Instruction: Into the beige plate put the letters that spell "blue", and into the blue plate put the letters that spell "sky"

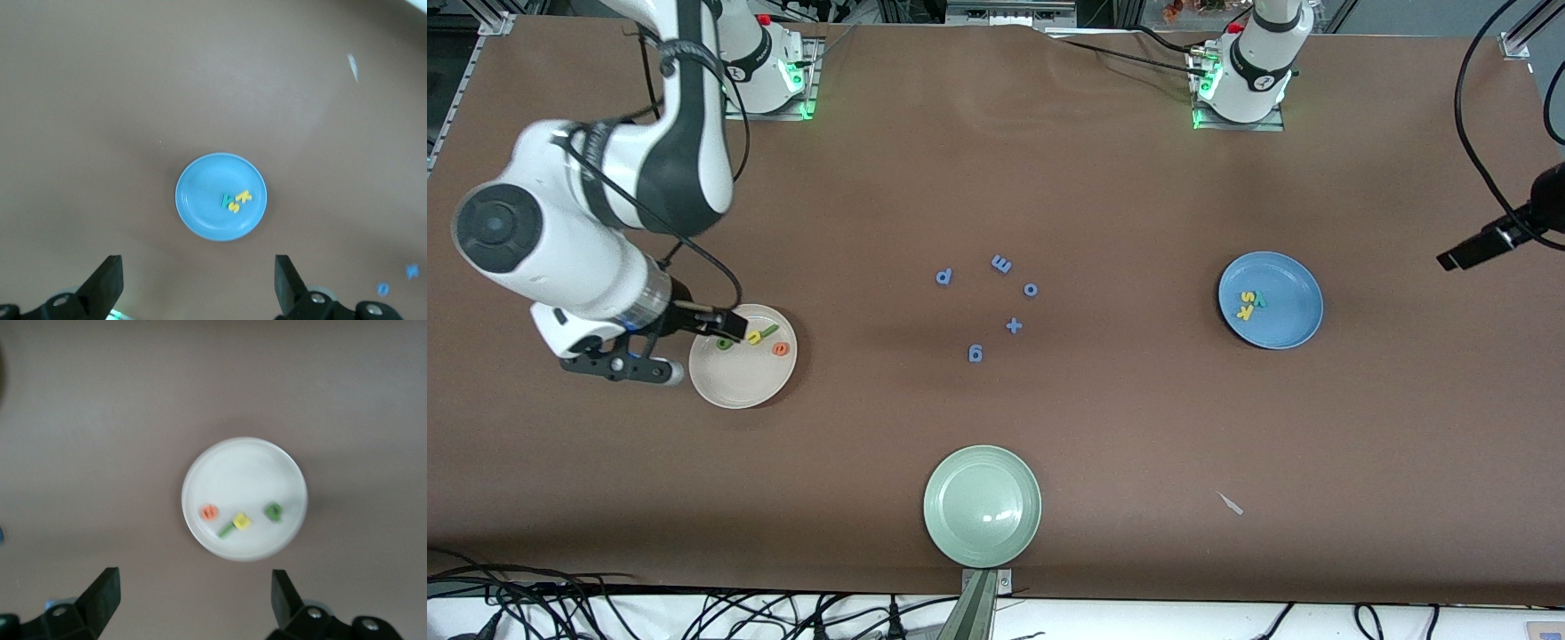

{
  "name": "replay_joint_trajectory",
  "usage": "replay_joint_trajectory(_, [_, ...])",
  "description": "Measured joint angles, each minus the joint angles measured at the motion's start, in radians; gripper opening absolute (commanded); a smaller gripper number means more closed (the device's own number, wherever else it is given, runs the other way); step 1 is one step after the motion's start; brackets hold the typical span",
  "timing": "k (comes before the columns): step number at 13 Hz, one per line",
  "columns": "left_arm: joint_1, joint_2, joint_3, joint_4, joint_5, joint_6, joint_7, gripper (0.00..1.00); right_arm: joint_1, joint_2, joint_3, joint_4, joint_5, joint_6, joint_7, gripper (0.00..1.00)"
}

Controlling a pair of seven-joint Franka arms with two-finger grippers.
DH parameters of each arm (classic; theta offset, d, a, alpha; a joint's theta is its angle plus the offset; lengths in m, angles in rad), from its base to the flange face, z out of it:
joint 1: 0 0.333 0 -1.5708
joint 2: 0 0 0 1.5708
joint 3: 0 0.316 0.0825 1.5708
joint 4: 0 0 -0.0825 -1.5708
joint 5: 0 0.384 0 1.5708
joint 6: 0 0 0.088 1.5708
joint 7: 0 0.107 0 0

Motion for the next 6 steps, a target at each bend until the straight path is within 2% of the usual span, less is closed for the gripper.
replay_joint_trajectory(2, [-0.057, -0.036, 0.035, 0.0, 0.0, -0.035, 0.061, 1.0, -0.22, -0.154, 0.259, 0.006, -0.184, -0.048, 0.0, 1.0])
replay_joint_trajectory(4, [-0.088, -0.068, 0.049, 0.002, 0.0, -0.087, 0.116, 1.0, -0.473, -0.278, 0.51, -0.001, -0.261, -0.097, -0.028, 1.0])
replay_joint_trajectory(5, [-0.092, -0.079, 0.049, 0.011, 0.0, -0.128, 0.158, 1.0, -0.57, -0.321, 0.6, -0.008, -0.269, -0.116, -0.044, 1.0])
replay_joint_trajectory(6, [-0.092, -0.086, 0.049, 0.025, 0.0, -0.164, 0.194, 1.0, -0.625, -0.353, 0.653, -0.02, -0.269, -0.137, -0.049, 1.0])
